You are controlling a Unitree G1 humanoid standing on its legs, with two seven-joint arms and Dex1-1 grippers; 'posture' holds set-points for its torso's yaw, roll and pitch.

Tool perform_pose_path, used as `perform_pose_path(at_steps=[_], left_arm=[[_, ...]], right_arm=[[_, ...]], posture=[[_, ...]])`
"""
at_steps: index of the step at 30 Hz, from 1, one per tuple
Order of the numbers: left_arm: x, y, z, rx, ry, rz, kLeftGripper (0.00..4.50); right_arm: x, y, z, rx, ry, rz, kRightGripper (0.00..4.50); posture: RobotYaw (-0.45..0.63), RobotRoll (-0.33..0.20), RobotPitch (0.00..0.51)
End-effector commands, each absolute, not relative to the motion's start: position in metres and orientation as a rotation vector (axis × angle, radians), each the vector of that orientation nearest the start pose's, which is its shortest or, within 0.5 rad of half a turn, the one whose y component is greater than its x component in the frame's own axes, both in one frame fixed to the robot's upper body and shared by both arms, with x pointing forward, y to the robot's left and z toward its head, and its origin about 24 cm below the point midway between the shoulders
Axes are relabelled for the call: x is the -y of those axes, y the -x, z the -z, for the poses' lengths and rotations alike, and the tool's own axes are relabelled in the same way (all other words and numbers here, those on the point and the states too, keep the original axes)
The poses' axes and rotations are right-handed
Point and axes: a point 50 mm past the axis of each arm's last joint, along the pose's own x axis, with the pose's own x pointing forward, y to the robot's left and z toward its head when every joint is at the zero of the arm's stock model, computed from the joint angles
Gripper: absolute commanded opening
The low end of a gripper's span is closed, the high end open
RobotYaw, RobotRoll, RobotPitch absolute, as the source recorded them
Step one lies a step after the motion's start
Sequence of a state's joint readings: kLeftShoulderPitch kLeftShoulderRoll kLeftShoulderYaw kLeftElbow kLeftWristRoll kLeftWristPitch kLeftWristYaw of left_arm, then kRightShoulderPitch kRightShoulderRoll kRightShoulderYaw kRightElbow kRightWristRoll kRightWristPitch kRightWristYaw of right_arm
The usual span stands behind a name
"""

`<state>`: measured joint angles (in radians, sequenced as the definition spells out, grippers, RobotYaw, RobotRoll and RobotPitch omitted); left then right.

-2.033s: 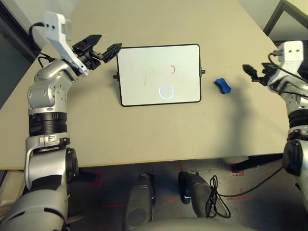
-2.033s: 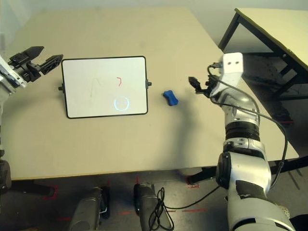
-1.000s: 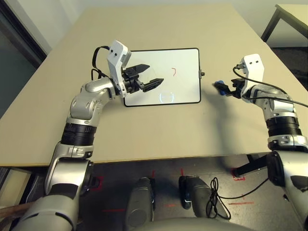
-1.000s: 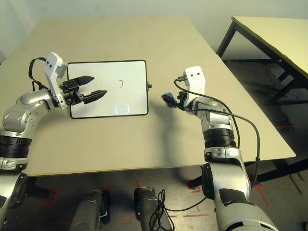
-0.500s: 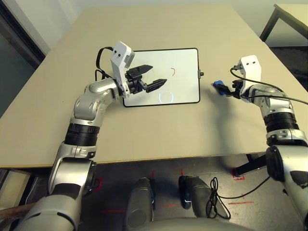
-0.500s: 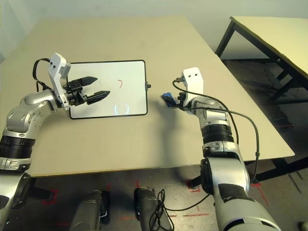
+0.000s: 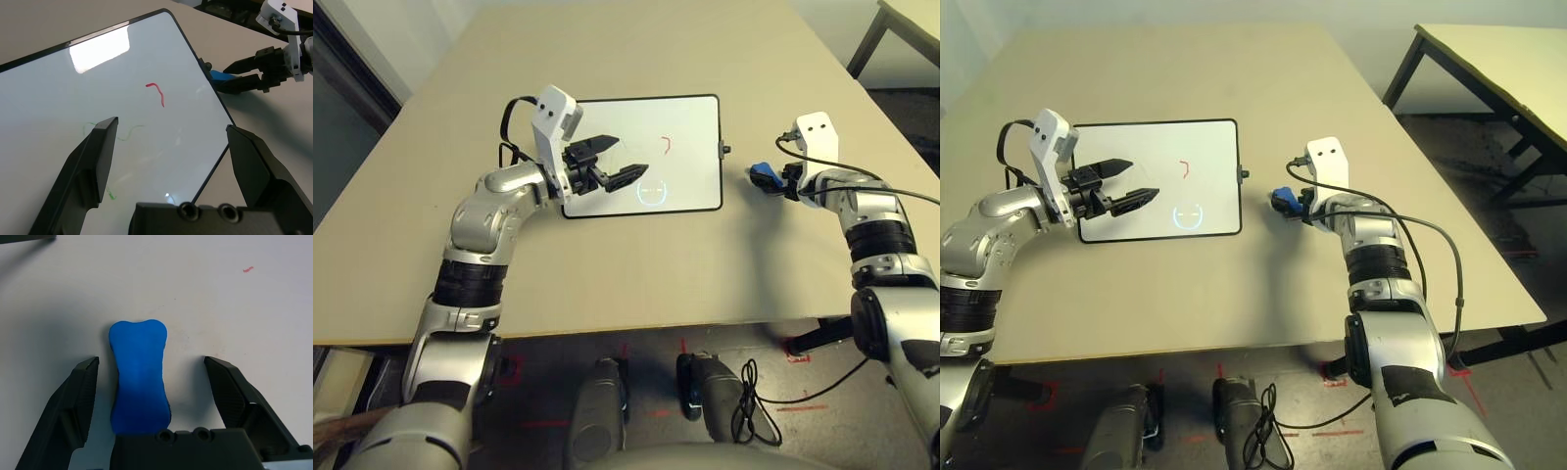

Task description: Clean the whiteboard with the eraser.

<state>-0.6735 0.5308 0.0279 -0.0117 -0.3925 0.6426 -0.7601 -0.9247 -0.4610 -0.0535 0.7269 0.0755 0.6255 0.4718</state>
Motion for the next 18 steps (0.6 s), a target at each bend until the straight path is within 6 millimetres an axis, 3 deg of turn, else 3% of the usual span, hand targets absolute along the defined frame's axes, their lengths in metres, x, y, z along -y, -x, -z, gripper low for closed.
perform_pose_path(at_steps=[1,9,11,18], left_arm=[[-0.171,-0.323,-0.203,-0.042,-0.156,0.833,4.50],[-0.169,-0.324,-0.204,-0.044,-0.144,0.834,4.50],[-0.169,-0.324,-0.204,-0.044,-0.143,0.833,4.50],[-0.168,-0.324,-0.204,-0.040,-0.144,0.834,4.50]], right_arm=[[0.223,-0.385,-0.136,-0.479,0.154,-0.242,3.58],[0.221,-0.382,-0.149,-0.450,0.188,-0.235,0.94],[0.222,-0.381,-0.154,-0.437,0.197,-0.234,0.74],[0.223,-0.379,-0.171,-0.392,0.239,-0.239,0.69]], posture=[[-0.01,0.000,0.251],[-0.01,0.000,0.254],[-0.02,0.000,0.251],[-0.02,0.000,0.244]])
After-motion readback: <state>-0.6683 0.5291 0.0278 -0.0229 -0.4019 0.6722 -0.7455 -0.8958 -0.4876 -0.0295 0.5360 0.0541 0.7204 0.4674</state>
